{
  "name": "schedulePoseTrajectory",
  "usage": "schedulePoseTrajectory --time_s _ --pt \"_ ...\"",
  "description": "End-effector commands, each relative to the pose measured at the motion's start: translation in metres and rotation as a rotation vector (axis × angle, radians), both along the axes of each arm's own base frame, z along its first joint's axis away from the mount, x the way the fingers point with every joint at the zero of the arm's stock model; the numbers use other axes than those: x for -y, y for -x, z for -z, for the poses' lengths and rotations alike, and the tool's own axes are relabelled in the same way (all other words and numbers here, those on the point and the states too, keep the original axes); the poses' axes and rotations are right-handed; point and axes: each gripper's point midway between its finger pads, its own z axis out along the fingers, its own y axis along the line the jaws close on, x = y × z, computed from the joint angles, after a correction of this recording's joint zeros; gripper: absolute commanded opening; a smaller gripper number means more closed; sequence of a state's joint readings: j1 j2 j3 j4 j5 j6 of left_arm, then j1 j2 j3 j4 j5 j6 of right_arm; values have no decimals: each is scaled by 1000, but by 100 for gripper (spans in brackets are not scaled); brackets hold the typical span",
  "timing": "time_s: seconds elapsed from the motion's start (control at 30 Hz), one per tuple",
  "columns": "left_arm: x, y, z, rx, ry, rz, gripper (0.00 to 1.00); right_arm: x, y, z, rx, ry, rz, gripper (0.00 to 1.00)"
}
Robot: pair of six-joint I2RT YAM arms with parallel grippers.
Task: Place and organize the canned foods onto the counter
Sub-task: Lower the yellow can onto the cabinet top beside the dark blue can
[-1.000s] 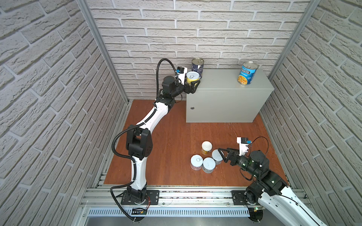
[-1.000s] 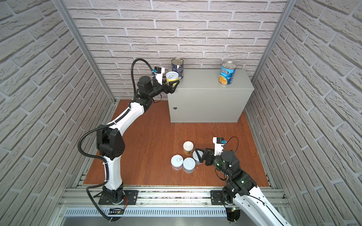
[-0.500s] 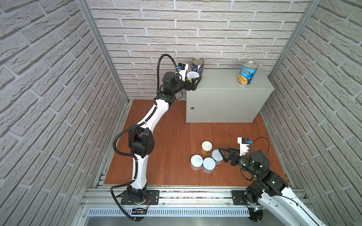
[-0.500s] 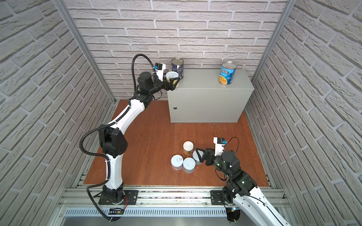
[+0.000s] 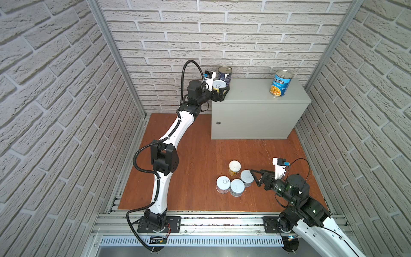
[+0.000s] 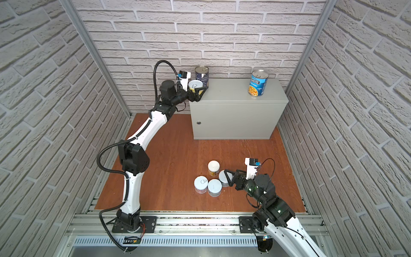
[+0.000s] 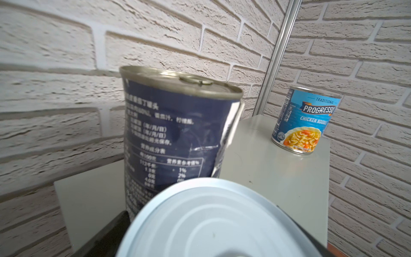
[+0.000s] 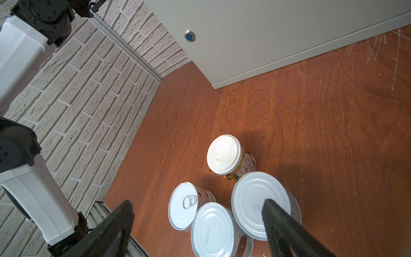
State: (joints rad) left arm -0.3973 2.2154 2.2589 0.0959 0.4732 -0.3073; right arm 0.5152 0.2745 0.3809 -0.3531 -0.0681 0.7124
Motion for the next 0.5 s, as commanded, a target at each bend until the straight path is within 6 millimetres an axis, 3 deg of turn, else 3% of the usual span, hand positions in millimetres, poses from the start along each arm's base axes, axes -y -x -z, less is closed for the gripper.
schedulePoseTrajectory --time_s 0.0,0.3,0.47 --pt "2 5 -10 24 -2 33 98 1 0 2 4 -3 9 91" --pt "-2 35 -25 44 26 40 98 1 -2 3 6 17 10 92" --pt "-14 38 -30 58 16 -25 98 1 -4 3 -4 35 11 93"
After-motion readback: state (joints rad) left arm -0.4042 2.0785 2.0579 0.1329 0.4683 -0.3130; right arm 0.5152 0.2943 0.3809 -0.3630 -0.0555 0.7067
